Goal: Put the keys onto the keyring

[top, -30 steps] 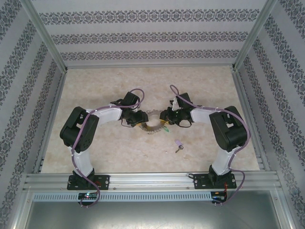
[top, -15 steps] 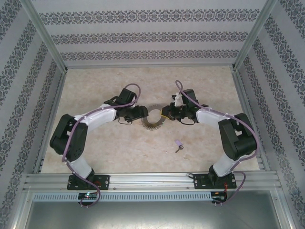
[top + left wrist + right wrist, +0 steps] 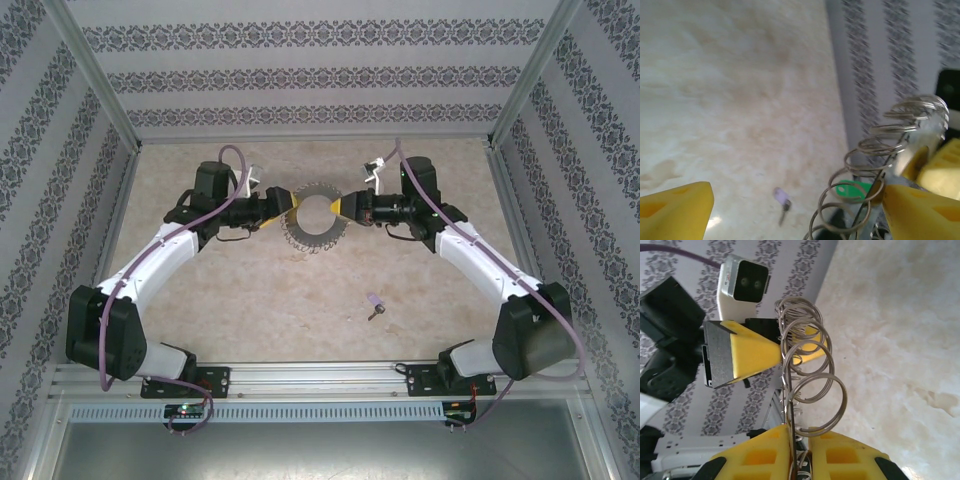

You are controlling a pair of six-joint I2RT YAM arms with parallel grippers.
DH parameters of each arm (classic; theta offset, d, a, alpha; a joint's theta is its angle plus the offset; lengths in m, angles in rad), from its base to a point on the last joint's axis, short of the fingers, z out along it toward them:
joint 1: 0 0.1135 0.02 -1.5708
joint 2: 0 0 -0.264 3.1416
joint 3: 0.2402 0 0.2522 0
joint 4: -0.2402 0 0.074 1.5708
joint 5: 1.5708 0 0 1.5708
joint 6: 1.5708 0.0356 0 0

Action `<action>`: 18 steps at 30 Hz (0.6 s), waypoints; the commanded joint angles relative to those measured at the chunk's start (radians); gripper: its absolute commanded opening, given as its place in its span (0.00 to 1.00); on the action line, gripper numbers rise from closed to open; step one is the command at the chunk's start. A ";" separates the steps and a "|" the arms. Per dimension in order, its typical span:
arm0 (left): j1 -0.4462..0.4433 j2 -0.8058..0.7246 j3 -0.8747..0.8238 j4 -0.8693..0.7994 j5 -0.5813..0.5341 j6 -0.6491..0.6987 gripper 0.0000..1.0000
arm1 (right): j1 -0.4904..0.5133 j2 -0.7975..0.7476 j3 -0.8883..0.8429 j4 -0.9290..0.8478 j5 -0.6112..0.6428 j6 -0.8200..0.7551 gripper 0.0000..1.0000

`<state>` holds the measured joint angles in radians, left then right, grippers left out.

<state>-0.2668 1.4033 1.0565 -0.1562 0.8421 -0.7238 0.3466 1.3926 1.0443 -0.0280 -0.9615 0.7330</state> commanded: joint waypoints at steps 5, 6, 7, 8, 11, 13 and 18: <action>-0.002 -0.040 0.013 0.220 0.244 -0.086 0.72 | -0.012 -0.006 0.068 -0.006 -0.111 -0.027 0.00; 0.000 -0.045 0.010 0.225 0.247 -0.089 0.68 | -0.012 -0.005 0.069 -0.007 -0.110 -0.026 0.00; 0.000 -0.046 0.008 0.232 0.252 -0.095 0.63 | -0.014 -0.003 0.071 -0.005 -0.106 -0.023 0.00; -0.001 -0.049 0.004 0.248 0.259 -0.105 0.58 | -0.015 -0.001 0.069 0.001 -0.103 -0.018 0.00; -0.001 -0.062 -0.007 0.273 0.265 -0.121 0.47 | -0.022 0.014 0.074 0.003 -0.108 -0.012 0.00; -0.001 -0.069 -0.006 0.262 0.268 -0.117 0.40 | -0.027 0.026 0.078 0.008 -0.115 -0.006 0.01; 0.000 -0.078 -0.006 0.230 0.257 -0.102 0.24 | -0.033 0.055 0.097 0.015 -0.130 0.011 0.05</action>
<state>-0.2661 1.3640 1.0542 0.0376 1.0603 -0.8303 0.3202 1.4223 1.1107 -0.0338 -1.0878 0.7345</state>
